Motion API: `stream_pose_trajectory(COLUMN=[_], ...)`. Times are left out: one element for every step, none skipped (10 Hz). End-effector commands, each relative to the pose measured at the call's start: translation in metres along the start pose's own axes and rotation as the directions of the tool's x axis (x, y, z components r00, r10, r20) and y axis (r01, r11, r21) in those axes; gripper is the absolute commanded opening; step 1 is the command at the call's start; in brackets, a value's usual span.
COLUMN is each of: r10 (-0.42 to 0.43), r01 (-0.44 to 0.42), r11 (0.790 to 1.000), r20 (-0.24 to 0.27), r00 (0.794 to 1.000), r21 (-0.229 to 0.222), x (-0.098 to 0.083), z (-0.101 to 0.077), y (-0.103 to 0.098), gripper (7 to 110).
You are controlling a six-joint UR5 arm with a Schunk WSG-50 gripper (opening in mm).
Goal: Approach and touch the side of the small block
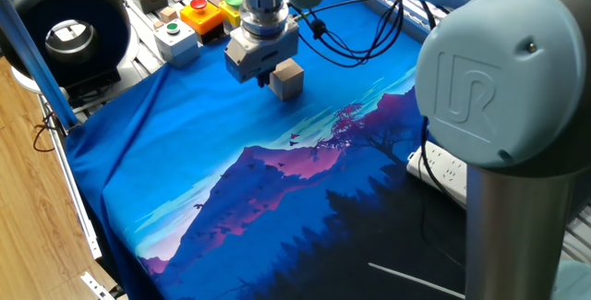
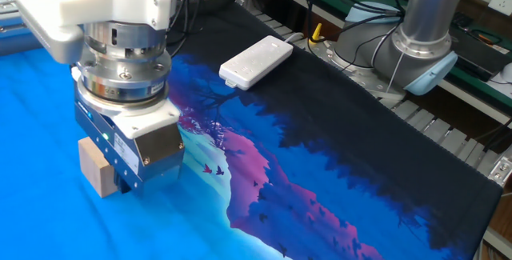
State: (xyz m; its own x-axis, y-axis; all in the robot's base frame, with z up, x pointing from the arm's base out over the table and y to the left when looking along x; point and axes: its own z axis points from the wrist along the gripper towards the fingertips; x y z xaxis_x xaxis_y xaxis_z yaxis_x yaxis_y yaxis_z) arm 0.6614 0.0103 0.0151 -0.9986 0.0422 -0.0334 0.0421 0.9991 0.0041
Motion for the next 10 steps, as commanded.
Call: stream_pose_trajectory(r10=[-0.009, -0.014, -0.021, -0.021, -0.023, -0.018, -0.003, 0.021, 0.026, 0.019], r01=[0.009, 0.014, 0.021, 0.021, 0.022, 0.018, 0.002, -0.021, -0.026, -0.019], r11=[1.000, 1.000, 1.000, 1.000, 1.000, 1.000, 1.000, 1.000, 1.000, 0.999], r20=[0.012, 0.015, 0.020, 0.022, 0.022, 0.019, 0.014, 0.004, 0.003, -0.007], r00=[1.000, 1.000, 1.000, 1.000, 1.000, 1.000, 1.000, 1.000, 1.000, 1.000], r21=[-0.005, 0.001, 0.012, 0.010, 0.012, 0.014, 0.013, 0.012, 0.000, -0.025], x=[0.001, 0.002, 0.002, 0.003, 0.003, 0.003, 0.001, -0.001, -0.004, 0.000], z=[0.004, 0.005, 0.007, 0.008, 0.008, 0.007, 0.003, -0.004, -0.010, -0.014], y=[-0.009, -0.013, -0.018, -0.019, -0.020, -0.017, -0.009, 0.004, 0.015, 0.017], gripper=[7, 7, 7, 7, 7, 7, 7, 7, 7, 7])
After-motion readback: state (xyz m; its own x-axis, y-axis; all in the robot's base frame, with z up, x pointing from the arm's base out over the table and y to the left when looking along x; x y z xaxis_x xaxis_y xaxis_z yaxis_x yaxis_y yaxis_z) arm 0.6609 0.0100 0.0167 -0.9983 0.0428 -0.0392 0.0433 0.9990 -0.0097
